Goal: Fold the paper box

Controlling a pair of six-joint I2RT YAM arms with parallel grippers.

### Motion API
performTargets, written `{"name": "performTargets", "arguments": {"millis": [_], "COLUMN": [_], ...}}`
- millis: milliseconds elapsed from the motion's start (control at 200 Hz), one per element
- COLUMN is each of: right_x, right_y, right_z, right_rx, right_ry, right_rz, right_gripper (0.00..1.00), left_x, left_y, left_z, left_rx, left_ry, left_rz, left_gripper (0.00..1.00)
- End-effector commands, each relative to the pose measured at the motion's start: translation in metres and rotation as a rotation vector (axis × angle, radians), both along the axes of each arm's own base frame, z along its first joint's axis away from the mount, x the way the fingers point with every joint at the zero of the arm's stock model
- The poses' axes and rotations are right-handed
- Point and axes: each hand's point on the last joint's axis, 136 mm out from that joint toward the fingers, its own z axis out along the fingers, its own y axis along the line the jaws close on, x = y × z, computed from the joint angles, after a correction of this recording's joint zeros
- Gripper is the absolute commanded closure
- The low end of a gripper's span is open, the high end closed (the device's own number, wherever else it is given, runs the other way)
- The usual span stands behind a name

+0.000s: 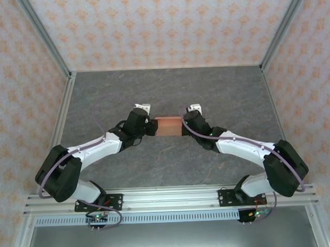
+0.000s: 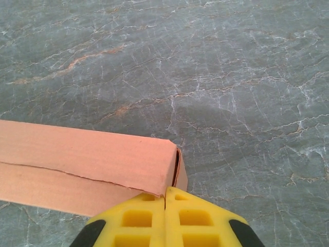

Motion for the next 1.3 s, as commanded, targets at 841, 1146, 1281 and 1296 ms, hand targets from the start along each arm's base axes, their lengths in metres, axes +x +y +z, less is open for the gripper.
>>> {"name": "performTargets", "arguments": {"millis": [841,1146,1281,1296], "right_x": [-0.007,-0.008,-0.008,-0.008], "right_y": [-0.011,-0.012,-0.011,-0.01], "right_z": [0.0,-0.001,-0.003,-0.003], "right_rx": [-0.049,-0.045,-0.036,-0.035], "right_ry": [-0.021,-0.021,-0.018,-0.018], "right_rz": [-0.044,-0.048,-0.051,-0.049], "right_gripper": [1.0,1.0,1.0,1.0], "left_x": [0.025,0.025,0.019,0.018], "left_y": [-0.008,-0.012,-0.009,-0.009], "left_z": [0.056,0.02,0.007,0.005], "left_rx": [-0.368,-0.41,-0.418,-0.419], "left_ry": [0.122,0.202,0.22,0.224], "left_rz": [0.043,0.076,0.093,0.095], "left_gripper": [0.33,0.47,0.51,0.52]}}
